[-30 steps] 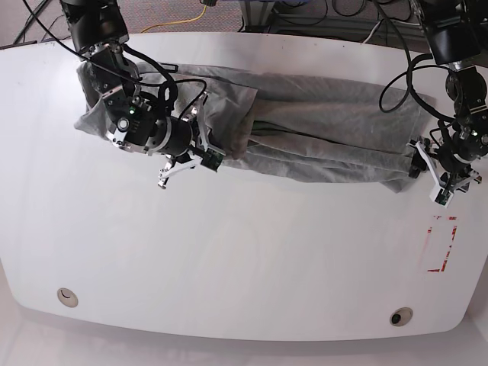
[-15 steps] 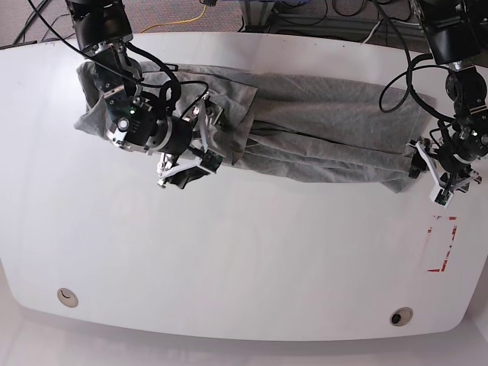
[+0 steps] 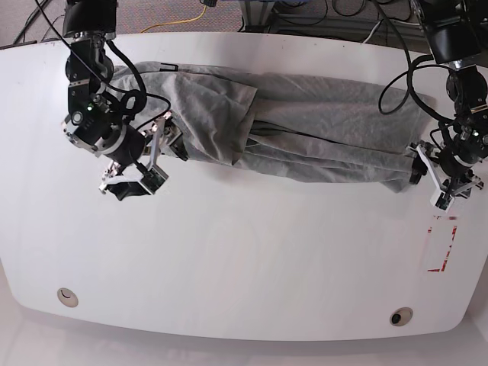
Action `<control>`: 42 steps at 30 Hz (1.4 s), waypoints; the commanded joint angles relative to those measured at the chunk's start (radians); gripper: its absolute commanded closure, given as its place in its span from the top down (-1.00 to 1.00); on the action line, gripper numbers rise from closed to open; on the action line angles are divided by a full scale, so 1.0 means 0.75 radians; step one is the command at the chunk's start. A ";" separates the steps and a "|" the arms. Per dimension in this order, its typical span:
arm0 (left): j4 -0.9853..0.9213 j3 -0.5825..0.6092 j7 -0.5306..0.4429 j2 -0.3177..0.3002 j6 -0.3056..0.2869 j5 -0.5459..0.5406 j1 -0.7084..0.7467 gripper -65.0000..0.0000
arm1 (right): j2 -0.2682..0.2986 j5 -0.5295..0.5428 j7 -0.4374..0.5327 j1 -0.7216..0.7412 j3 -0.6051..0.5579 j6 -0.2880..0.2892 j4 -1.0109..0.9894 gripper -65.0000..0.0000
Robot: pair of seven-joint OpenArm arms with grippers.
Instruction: Layout the t-shirt on the table in an organized manner, then fold the t-shirt properly
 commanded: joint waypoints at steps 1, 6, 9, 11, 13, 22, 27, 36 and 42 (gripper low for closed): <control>0.060 -0.007 -0.027 0.001 0.003 -0.018 -0.025 0.19 | -0.008 0.103 0.029 -0.019 0.043 -0.002 0.036 0.26; 0.099 -0.011 -0.029 0.053 0.003 -0.014 -0.029 0.18 | -0.096 0.266 0.029 -0.078 0.131 -0.002 0.036 -0.78; 0.132 -0.009 -0.029 0.077 0.003 -0.012 -0.031 0.18 | -0.133 0.311 0.025 -0.103 0.135 -0.002 0.032 -1.00; 0.142 -0.009 -0.029 0.091 0.003 -0.012 -0.031 0.18 | -0.156 0.322 0.023 -0.107 0.133 -0.002 0.028 -0.87; 0.158 -0.009 -0.029 0.104 0.003 -0.012 -0.031 0.18 | -0.182 0.328 0.023 -0.125 0.131 -0.002 0.013 -0.88; 0.177 -0.007 -0.029 0.134 0.003 -0.010 -0.031 0.18 | -0.236 0.315 0.031 -0.138 0.035 -0.002 -0.116 -0.99; 0.175 -0.007 -0.029 0.134 0.003 -0.010 -0.029 0.18 | -0.238 0.315 0.136 -0.109 -0.033 -0.002 -0.316 -0.99; 0.179 -0.015 -0.029 0.132 0.003 -0.010 -0.027 0.18 | -0.223 0.313 0.289 -0.033 -0.080 -0.002 -0.645 -0.98; 0.189 -0.031 -0.019 0.130 0.003 -0.018 -0.027 0.18 | -0.201 0.328 0.281 -0.029 -0.080 -0.002 -0.562 -0.98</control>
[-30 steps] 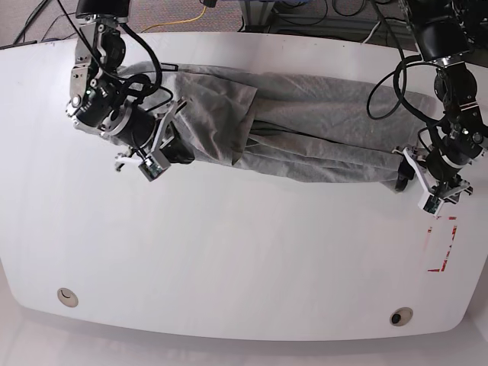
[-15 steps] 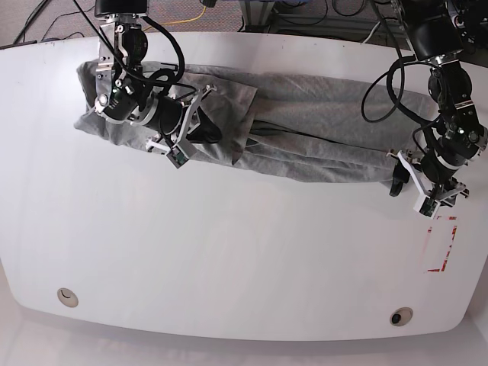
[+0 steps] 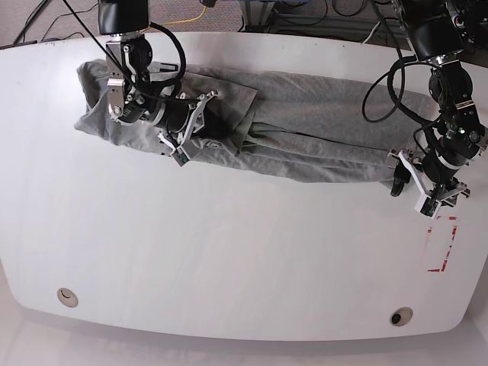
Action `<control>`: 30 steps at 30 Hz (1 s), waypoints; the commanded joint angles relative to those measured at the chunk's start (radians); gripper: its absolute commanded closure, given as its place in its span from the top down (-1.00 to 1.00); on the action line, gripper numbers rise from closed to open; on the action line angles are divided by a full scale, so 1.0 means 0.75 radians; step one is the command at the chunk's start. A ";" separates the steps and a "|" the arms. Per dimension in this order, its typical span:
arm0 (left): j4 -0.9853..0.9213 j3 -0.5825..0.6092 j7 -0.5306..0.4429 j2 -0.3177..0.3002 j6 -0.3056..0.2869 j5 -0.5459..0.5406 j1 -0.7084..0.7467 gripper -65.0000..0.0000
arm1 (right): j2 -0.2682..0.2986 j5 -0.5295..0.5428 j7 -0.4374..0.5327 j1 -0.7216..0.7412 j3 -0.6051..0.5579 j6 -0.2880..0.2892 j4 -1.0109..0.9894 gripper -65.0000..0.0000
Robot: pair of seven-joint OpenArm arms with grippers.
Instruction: Layout the t-shirt on the table in an organized manner, then fold the t-shirt properly
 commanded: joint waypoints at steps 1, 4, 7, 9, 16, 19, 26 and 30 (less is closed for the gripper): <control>0.044 -0.035 -0.021 -0.021 0.003 -0.023 -0.023 0.18 | 0.013 0.013 -0.007 0.012 0.007 -0.001 0.130 -0.98; 0.069 -0.073 -0.021 -0.019 0.003 -0.023 -0.023 0.18 | 0.007 0.013 -0.109 0.014 0.015 -0.001 0.273 -0.98; 0.073 -0.080 -0.021 -0.017 0.003 -0.023 -0.027 0.18 | 0.003 0.013 -0.244 0.028 0.015 -0.001 0.453 -0.98; 0.073 -0.082 -0.021 -0.017 0.003 -0.023 -0.042 0.18 | -0.001 0.013 -0.293 0.043 0.015 -0.001 0.539 -0.98; 0.030 -0.086 0.045 -0.021 0.003 -0.017 -0.068 0.18 | -0.042 0.001 -0.359 0.043 0.015 -0.001 0.635 -0.98; 0.014 -0.086 0.104 -0.023 0.003 -0.017 -0.064 0.19 | -0.046 0.001 -0.359 0.035 0.015 -0.001 0.627 -0.98; 0.073 -0.084 0.169 -0.052 0.003 -0.017 0.024 0.20 | -0.048 0.001 -0.359 0.014 0.013 -0.001 0.615 -0.98; 0.153 -0.084 0.202 -0.062 0.003 -0.017 0.091 0.20 | -0.048 -0.001 -0.359 0.012 0.013 -0.001 0.600 -0.98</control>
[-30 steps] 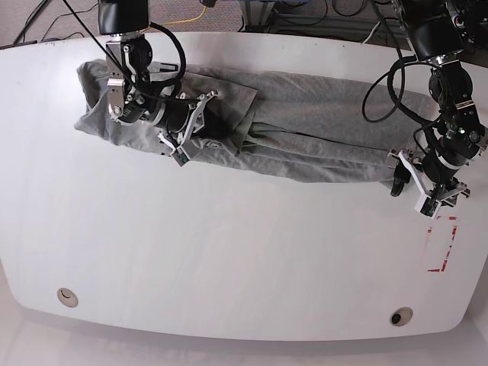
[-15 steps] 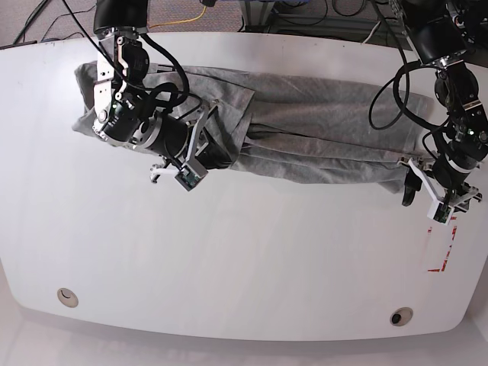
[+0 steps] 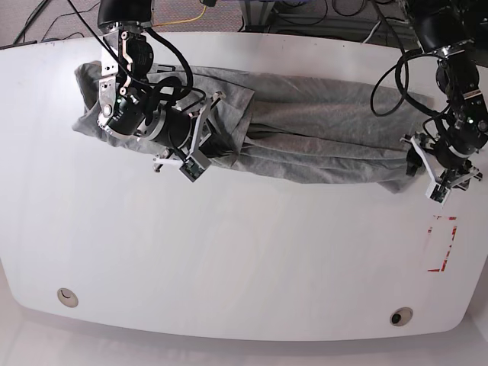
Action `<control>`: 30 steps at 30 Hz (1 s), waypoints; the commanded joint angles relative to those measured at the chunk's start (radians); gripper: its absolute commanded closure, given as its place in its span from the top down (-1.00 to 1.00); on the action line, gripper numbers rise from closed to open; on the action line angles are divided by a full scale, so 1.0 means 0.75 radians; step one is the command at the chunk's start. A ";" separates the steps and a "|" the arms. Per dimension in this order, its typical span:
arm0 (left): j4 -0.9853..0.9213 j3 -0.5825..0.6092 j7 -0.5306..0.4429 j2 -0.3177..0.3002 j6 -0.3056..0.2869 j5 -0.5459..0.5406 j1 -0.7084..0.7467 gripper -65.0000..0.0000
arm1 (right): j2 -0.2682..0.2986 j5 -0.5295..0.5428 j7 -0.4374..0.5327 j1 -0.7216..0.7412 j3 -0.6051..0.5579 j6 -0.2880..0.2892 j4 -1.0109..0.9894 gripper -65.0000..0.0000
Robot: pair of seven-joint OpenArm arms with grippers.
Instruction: Layout the t-shirt on the table in an organized manner, then fold the t-shirt properly
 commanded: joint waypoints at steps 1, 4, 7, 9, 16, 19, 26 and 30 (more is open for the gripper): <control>0.086 -0.009 -0.008 -0.027 0.008 -0.009 0.025 0.20 | 0.007 0.020 0.032 0.014 0.003 0.002 0.010 -0.98; 0.133 -0.009 -0.008 -0.054 0.008 -0.009 0.081 0.25 | 0.007 0.020 0.032 0.014 0.003 0.002 0.008 -0.98; 0.139 -0.005 -0.008 -0.084 0.008 -0.012 0.119 0.45 | 0.007 0.020 0.032 0.014 0.003 0.002 0.008 -0.98; 0.139 -0.007 -0.008 -0.088 0.008 -0.009 0.134 0.59 | 0.007 0.020 0.032 0.014 0.003 0.002 0.008 -0.98; 0.127 -0.005 -0.008 -0.097 0.008 -0.005 0.136 0.65 | 0.009 0.020 0.032 0.014 0.003 0.002 0.008 -0.98; 0.102 0.001 -0.008 -0.119 0.008 -0.005 0.136 0.65 | 0.009 0.020 0.032 0.014 0.003 0.002 0.006 -0.98; 0.018 0.105 -0.008 -0.131 0.008 0.005 0.130 0.65 | 0.009 0.020 0.032 0.014 0.005 0.002 0.006 -0.98; -0.006 0.134 -0.008 -0.138 0.008 0.066 0.128 0.65 | 0.009 0.020 0.032 0.014 0.005 0.002 0.006 -0.98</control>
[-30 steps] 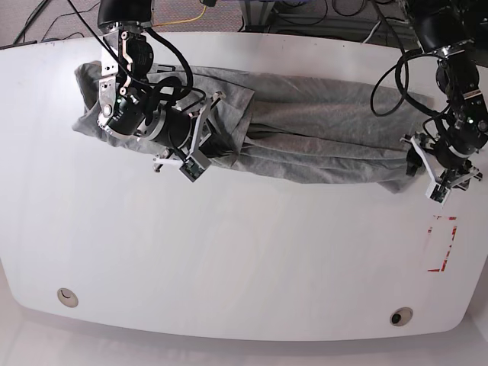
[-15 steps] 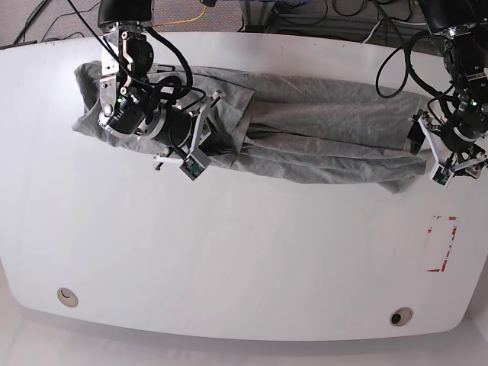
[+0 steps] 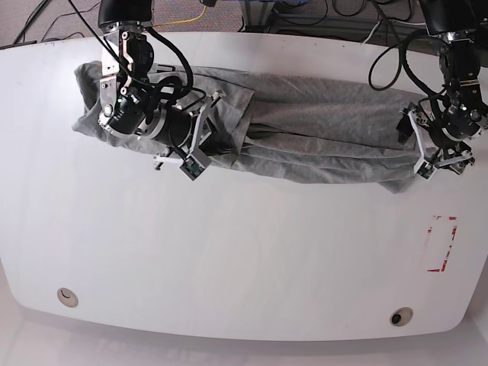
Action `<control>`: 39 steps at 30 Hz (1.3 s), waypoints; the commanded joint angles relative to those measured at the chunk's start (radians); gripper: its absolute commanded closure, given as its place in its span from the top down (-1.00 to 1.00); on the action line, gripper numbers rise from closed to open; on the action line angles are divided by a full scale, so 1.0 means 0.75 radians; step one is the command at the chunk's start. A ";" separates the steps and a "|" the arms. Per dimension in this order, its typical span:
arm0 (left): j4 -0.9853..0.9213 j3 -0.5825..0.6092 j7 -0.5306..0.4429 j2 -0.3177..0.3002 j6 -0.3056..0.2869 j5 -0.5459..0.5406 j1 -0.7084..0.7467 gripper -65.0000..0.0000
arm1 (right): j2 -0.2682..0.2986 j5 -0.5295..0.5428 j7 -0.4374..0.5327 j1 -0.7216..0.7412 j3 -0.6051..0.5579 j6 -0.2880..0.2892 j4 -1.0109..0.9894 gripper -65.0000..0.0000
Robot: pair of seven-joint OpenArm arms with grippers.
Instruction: Layout the t-shirt on the table in an organized manner, then fold the t-shirt properly
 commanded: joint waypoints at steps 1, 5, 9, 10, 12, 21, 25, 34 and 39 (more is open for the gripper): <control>-0.002 0.000 -0.021 -0.026 0.004 0.046 -0.021 0.65 | 0.009 0.020 0.033 0.018 0.005 0.002 0.021 -0.98; -0.028 0.002 -0.021 -0.026 0.004 0.057 -0.023 0.65 | 0.009 0.020 0.033 0.018 0.005 0.002 0.021 -0.98; -0.076 0.002 -0.023 -0.026 0.004 0.057 -0.060 0.65 | 0.009 0.020 0.033 0.018 0.005 0.002 0.021 -0.98; -0.090 0.002 -0.023 -0.026 0.004 0.057 -0.068 0.65 | 0.009 0.020 0.033 0.018 0.005 0.002 0.021 -0.98; -0.116 0.002 -0.025 -0.026 0.004 0.057 -0.091 0.65 | 0.009 0.020 0.033 0.018 0.005 0.002 0.021 -0.98; -0.184 0.002 -0.025 -0.026 0.004 0.057 -0.169 0.65 | 0.009 0.020 0.033 0.018 0.005 0.002 0.021 -0.98; -0.225 0.006 -0.025 -0.026 0.004 0.059 -0.199 0.65 | 0.009 0.020 0.033 0.016 0.005 0.002 0.021 -0.98; -0.258 0.100 -0.027 -0.026 0.004 0.151 -0.224 0.45 | 0.009 0.020 0.033 0.014 0.034 0.002 0.021 -0.98; -0.258 0.102 -0.027 -0.022 0.004 0.159 -0.224 -0.12 | 0.003 0.020 0.033 0.004 0.083 0.002 0.021 -0.98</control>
